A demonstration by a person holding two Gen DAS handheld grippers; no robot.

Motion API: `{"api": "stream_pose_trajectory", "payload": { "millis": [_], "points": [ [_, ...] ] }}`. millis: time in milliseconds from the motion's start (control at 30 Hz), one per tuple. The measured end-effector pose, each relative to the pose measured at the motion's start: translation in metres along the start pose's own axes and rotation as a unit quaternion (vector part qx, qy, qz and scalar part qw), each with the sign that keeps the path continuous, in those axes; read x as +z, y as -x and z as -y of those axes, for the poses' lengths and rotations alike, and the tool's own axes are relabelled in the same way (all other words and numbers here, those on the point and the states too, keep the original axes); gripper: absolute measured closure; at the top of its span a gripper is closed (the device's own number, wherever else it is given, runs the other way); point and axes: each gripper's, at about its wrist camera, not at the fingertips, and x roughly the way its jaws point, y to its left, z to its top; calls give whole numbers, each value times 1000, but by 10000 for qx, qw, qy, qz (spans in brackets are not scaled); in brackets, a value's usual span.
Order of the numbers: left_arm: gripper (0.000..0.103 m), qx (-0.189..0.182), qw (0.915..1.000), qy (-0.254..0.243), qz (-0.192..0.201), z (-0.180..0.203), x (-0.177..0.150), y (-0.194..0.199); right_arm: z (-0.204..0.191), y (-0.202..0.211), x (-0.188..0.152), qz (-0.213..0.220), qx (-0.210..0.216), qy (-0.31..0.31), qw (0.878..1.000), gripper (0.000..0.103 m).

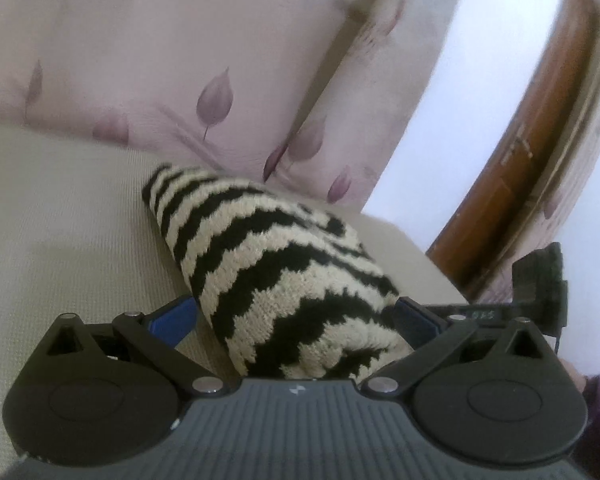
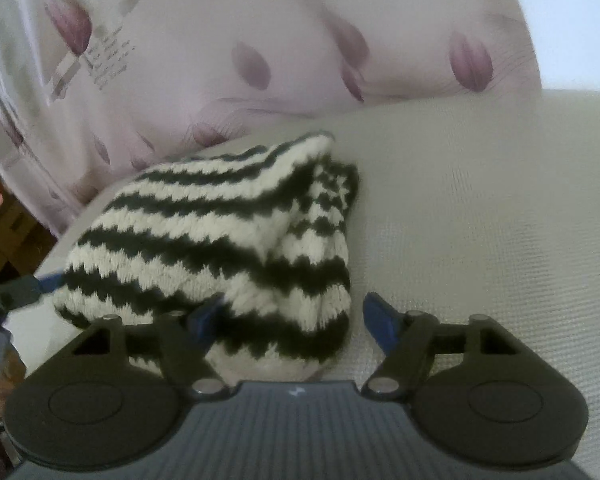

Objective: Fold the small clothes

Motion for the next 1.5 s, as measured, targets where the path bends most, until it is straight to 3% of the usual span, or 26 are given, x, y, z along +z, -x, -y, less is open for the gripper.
{"api": "stream_pose_trajectory", "payload": {
  "millis": [100, 200, 367, 467, 500, 533, 567, 600, 700, 933, 1067, 1167, 1233, 1367, 1500],
  "points": [
    [0, -313, 9965, 762, -150, -19, 4, -9, 9, -4, 6, -94, 240, -277, 9993, 23],
    [0, -555, 9841, 1641, -390, -45, 7, -25, 15, -12, 14, -231, 474, -550, 9971, 16],
    [0, -720, 9696, 2096, -1034, -66, 8, -62, 29, -29, 19, -466, 769, -1076, 9901, 7],
    [1, -844, 9756, 1634, -1201, -55, 11, -77, 18, -33, 14, -343, 865, -721, 9930, 7],
    [5, -805, 9801, 1390, -1170, -49, 10, -80, 12, -32, 13, -277, 827, -575, 9945, 7],
    [18, -706, 9841, 1158, -1150, -42, 9, -82, 7, -33, 11, -281, 858, -463, 9948, 10],
    [27, -566, 9868, 976, -1164, -37, 9, -82, 3, -34, 9, -309, 926, -379, 9945, 37],
    [34, -493, 9881, 874, -1170, -36, 8, -82, 1, -36, 5, -441, 1028, -352, 9931, 42],
    [41, -540, 9893, 788, -1106, -39, 1, -73, 2, -32, -5, -297, 1130, -521, 9918, 43],
    [43, -533, 9876, 579, -1355, -43, -3, -36, -17, -18, -32, -306, 1522, -918, 9836, 47],
    [41, -511, 9857, 570, -1500, -51, -19, 2, -34, -3, -61, -359, 1834, -1093, 9763, 48],
    [23, -355, 9875, 498, -1451, -56, -33, 18, -48, 6, -85, -428, 1783, -1044, 9775, 48],
    [6, -90, 9929, 209, -1171, -52, -39, 29, -53, 15, -91, -304, 1622, -927, 9819, 46],
    [2, 330, 9972, -185, -638, -40, -26, 50, -53, 39, -83, 65, 1264, -1108, 9858, 38],
    [1, 537, 9976, -442, 69, -29, -11, 78, -79, 74, -56, 848, 958, -532, 9903, 38]
  ]
}}
